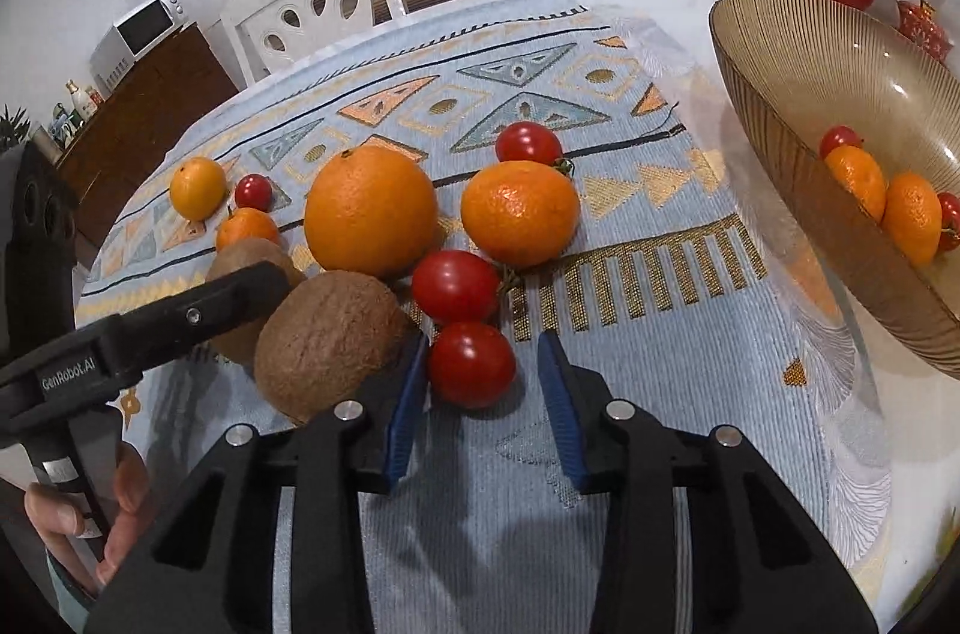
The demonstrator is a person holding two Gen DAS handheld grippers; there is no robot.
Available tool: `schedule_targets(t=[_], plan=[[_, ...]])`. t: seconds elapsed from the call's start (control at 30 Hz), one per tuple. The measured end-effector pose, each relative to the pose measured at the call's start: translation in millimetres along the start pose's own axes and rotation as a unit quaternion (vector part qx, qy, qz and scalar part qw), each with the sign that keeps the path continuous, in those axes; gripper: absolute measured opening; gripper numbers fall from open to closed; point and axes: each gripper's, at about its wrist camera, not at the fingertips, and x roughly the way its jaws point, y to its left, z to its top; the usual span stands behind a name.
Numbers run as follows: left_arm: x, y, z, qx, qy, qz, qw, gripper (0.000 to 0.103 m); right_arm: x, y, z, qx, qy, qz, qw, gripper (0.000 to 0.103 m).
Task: Organize fruits
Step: 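Grasp a red tomato with the right tool while the left tool grasps a kiwi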
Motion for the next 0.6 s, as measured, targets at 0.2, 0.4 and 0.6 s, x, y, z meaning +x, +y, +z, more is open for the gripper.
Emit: schedule_targets(t=[0.2,0.4,0.6], plan=[[-3,0,-3,0.001,-0.006,0.009,0.9999,0.062,-9,-3,-7,0.008,-0.013,0.005,1.000,0.028],[-11,-6,-9,0.018,-0.006,0.007,0.9998,0.062,-25,-19,-16,0.038,-0.034,0.013,0.999,0.028],[-24,-28,-14,0.066,-0.042,0.034,0.9964,0.062,-46,-22,-28,0.032,-0.058,-0.010,0.998,0.028]])
